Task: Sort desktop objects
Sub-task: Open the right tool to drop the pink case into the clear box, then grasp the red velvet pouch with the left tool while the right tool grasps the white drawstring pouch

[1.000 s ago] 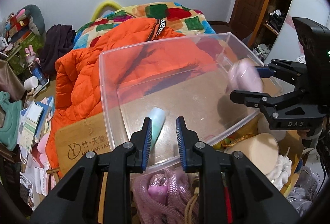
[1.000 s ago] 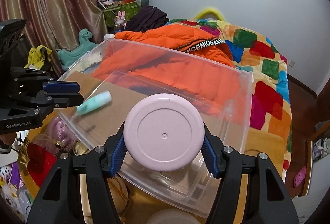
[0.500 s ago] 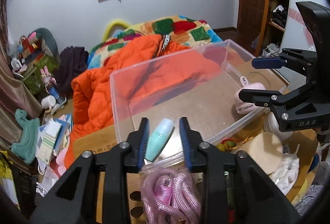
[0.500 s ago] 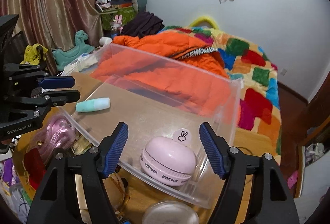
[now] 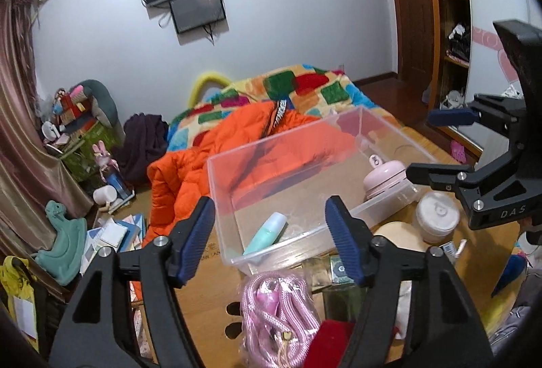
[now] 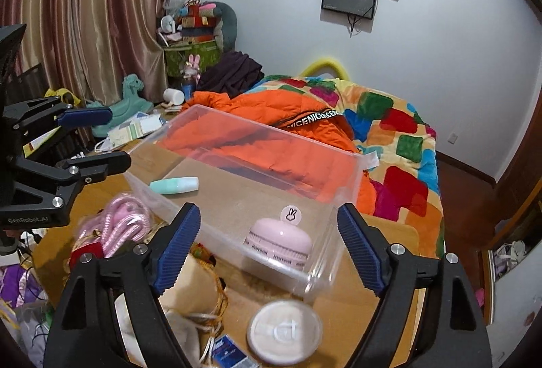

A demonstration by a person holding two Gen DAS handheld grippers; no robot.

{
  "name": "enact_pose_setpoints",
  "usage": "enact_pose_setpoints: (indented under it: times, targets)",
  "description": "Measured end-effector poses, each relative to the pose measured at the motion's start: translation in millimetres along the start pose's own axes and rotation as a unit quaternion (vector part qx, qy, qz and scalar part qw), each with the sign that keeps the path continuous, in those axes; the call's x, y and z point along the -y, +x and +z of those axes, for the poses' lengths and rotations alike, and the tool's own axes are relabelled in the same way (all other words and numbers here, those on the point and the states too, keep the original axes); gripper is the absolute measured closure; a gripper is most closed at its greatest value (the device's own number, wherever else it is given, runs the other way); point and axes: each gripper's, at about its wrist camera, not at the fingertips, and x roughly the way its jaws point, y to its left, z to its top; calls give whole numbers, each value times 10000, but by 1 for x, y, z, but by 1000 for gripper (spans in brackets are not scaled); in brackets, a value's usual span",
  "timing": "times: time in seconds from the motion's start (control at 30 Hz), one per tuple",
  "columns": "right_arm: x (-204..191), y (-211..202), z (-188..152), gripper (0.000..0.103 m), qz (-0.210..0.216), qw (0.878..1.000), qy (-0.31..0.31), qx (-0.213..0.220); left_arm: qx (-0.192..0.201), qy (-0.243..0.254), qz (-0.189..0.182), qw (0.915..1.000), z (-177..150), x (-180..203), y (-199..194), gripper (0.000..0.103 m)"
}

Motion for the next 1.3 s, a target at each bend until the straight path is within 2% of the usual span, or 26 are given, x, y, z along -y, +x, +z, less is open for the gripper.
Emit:
enact_pose_setpoints:
  times: [0.13,0.3,0.57,0.77,0.93,1.03,1.13,1.3]
  targets:
    - [-2,-19,-9,22,-9,9999,71,119,187,-54,67,9998,-5,4,-20,22]
    - [-10,-41,-27,21,-246,9992,-23,300,310,-262,90,9991,-15,6,-38,13]
    - [-21,-59,-62,20,-301,9988,7,398,372,-612,67,9974,-51,3,-60,8]
    - [-20,-60,-89,20,-279,9988,287,264,67,-778,-42,9969,-80,3,-52,8]
    - [-25,-55,-109,20,-297,9989,357,56,-147,-682,-347,9970,-108,17,-44,8]
    - [-33,-53,-117,20,-212,9994,284,10,-185,-445,-523,9975,-119,31,-39,8]
    - [-42,-48,-121,20,41,9998,204,-44,-200,-219,-772,9966,-126,41,-35,8]
    - [-59,-33,-120,21,361,9992,-47,-184,-338,-166,-817,9959,-128,45,-21,8]
